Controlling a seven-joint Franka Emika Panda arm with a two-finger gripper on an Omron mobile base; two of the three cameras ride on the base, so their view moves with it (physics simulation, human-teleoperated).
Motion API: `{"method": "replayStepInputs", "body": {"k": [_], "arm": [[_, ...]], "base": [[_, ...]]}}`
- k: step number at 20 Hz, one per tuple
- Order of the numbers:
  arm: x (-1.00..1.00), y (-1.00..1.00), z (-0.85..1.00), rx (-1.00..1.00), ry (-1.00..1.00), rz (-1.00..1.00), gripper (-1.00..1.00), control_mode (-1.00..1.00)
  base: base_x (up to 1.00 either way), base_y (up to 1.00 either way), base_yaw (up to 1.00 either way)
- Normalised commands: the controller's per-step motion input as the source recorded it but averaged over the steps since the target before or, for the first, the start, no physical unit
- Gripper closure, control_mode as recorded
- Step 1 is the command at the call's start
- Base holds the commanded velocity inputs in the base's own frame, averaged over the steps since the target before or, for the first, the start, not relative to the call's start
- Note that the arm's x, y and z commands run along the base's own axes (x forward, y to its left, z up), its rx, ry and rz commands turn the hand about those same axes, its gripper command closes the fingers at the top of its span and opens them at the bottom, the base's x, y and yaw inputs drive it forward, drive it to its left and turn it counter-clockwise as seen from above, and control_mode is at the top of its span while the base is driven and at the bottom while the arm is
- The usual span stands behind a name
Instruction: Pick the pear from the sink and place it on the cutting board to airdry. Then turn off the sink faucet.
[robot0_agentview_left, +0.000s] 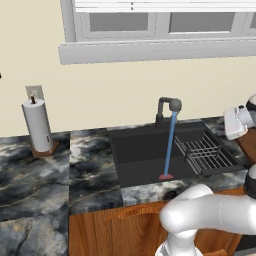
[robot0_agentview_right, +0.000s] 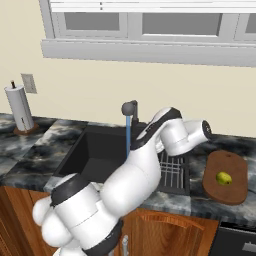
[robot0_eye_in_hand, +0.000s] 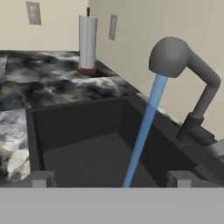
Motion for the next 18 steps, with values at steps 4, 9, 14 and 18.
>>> {"method": "replayStepInputs", "body": {"k": [4,9,14,18], "arm": [[0.42,0.0,-0.14,0.0,0.05,0.15,-1.0,-1.0],[0.37,0.0,-0.2,0.0,0.03,0.17,-1.0,-1.0],[0.22,0.0,-0.15,0.03,0.0,0.18,-1.0,-1.0],[0.13,0.0,0.0,0.16,0.0,0.17,-1.0,-1.0]], "base": [[0.0,0.0,0.0],[0.0,0.0,0.0],[0.0,0.0,0.0],[0.0,0.0,0.0]]}}
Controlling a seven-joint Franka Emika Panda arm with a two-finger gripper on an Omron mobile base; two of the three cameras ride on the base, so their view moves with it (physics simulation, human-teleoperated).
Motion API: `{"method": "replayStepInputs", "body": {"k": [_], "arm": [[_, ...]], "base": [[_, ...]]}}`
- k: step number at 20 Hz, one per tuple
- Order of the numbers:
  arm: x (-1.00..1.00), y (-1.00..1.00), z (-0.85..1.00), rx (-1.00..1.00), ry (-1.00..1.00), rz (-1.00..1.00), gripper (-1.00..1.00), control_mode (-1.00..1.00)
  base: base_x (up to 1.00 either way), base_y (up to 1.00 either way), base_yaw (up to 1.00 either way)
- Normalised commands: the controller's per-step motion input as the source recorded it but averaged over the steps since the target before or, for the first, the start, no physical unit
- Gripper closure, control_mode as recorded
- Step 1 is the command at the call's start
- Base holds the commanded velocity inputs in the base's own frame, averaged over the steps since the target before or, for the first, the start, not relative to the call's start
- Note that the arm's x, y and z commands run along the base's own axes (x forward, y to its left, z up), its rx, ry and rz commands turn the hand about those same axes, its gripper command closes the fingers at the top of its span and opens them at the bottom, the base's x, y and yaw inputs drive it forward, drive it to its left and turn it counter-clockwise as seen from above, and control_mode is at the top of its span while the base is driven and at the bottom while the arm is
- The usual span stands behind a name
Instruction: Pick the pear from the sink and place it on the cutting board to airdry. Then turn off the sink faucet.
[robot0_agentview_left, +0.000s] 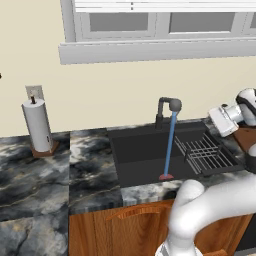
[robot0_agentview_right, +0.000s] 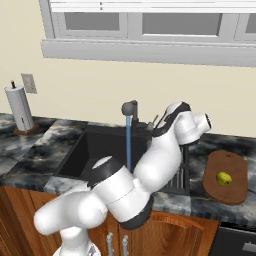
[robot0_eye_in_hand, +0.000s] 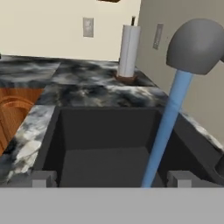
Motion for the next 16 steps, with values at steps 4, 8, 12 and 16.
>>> {"method": "replayStepInputs", "body": {"k": [4,8,12,16], "arm": [[0.21,0.0,0.0,0.19,0.0,0.16,-1.0,-1.0],[0.24,0.0,0.0,0.16,0.0,0.09,-1.0,-1.0],[0.27,0.0,0.0,0.07,0.0,0.02,-1.0,-1.0],[0.12,0.02,0.0,0.0,0.0,0.0,-1.0,-1.0]], "base": [[0.0,0.0,0.0],[0.0,0.0,0.0],[0.0,0.0,0.0],[0.0,0.0,0.0]]}}
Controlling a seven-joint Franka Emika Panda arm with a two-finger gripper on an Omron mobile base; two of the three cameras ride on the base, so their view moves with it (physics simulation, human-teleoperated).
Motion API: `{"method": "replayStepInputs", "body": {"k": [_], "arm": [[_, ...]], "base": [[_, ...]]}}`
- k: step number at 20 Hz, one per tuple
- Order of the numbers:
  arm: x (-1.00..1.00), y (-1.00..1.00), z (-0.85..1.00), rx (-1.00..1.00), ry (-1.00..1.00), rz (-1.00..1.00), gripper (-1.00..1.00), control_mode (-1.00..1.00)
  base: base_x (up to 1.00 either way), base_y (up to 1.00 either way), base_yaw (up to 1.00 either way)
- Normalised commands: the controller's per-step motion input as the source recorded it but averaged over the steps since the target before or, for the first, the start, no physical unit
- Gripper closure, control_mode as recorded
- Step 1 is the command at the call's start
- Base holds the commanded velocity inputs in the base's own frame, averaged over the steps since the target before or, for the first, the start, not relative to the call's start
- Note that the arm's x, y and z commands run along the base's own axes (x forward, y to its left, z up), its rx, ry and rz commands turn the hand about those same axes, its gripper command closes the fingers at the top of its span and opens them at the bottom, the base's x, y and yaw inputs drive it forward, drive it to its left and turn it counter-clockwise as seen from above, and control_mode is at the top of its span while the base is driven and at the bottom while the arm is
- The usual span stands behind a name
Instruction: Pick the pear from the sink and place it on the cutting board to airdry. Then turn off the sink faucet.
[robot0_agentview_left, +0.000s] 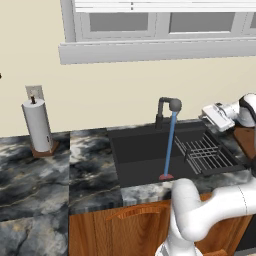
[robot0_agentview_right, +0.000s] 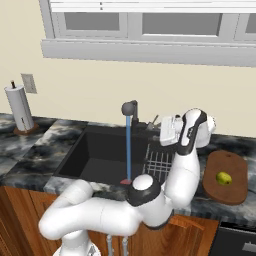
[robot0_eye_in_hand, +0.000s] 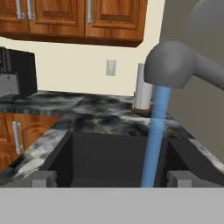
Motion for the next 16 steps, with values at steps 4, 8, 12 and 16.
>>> {"method": "replayStepInputs", "body": {"k": [4,8,12,16], "arm": [[0.1,0.06,-0.01,0.0,-0.01,-0.02,-1.0,-1.0],[0.06,0.0,-0.08,0.0,0.0,-0.14,-1.0,-1.0],[0.05,0.0,-0.15,0.0,0.0,-0.21,-1.0,-1.0],[0.03,0.04,-0.23,0.01,0.0,-0.19,-1.0,-1.0]], "base": [[0.0,0.0,0.0],[0.0,0.0,0.0],[0.0,0.0,0.0],[0.0,0.0,0.0]]}}
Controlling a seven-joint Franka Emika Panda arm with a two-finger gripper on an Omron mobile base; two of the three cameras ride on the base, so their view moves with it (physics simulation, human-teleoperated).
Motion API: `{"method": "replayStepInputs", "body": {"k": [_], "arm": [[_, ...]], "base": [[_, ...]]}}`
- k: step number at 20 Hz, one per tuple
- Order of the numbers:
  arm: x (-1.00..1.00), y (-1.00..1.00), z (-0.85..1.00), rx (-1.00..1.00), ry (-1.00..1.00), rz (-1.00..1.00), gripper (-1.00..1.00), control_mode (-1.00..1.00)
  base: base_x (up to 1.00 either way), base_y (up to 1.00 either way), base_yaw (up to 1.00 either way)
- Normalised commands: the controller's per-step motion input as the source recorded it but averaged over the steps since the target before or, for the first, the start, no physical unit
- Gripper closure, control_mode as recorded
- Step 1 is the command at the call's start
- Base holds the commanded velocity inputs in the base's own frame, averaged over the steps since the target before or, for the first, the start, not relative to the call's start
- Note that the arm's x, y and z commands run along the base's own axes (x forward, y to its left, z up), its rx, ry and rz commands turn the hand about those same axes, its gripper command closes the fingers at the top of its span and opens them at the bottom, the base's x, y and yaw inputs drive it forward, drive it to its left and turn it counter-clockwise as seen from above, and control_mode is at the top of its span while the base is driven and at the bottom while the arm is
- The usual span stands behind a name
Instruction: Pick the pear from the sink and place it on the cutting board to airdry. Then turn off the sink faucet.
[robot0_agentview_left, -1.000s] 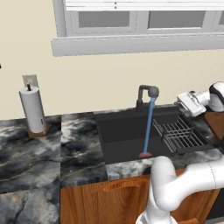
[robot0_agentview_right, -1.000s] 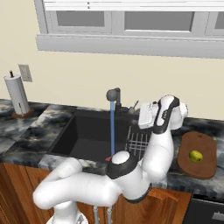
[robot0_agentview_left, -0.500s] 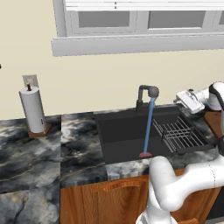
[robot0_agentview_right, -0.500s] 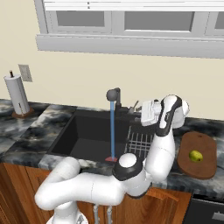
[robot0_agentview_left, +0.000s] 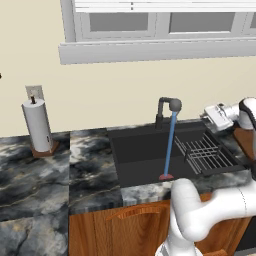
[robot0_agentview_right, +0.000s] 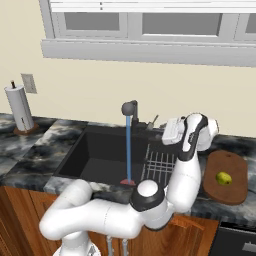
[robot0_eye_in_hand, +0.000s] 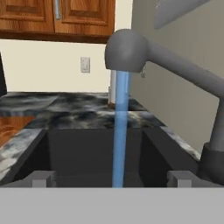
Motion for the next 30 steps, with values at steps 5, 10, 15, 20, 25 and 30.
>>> {"method": "replayStepInputs", "body": {"k": [5,10,15,20,25,30], "arm": [[0.14,0.27,-0.2,0.0,0.0,-0.1,-1.0,-1.0],[0.33,0.17,-0.02,0.0,0.0,0.0,-1.0,-1.0],[0.3,0.01,0.0,0.0,0.0,0.0,-1.0,-1.0],[0.32,0.0,0.0,0.01,0.0,0.0,-1.0,-1.0],[0.37,0.0,0.0,0.01,0.0,0.0,-1.0,-1.0],[0.29,-0.05,0.0,0.01,0.0,0.0,-1.0,-1.0]], "base": [[0.0,0.0,0.0],[0.0,0.0,0.0],[0.0,0.0,0.0],[0.0,0.0,0.0],[0.0,0.0,0.0],[0.0,0.0,0.0]]}}
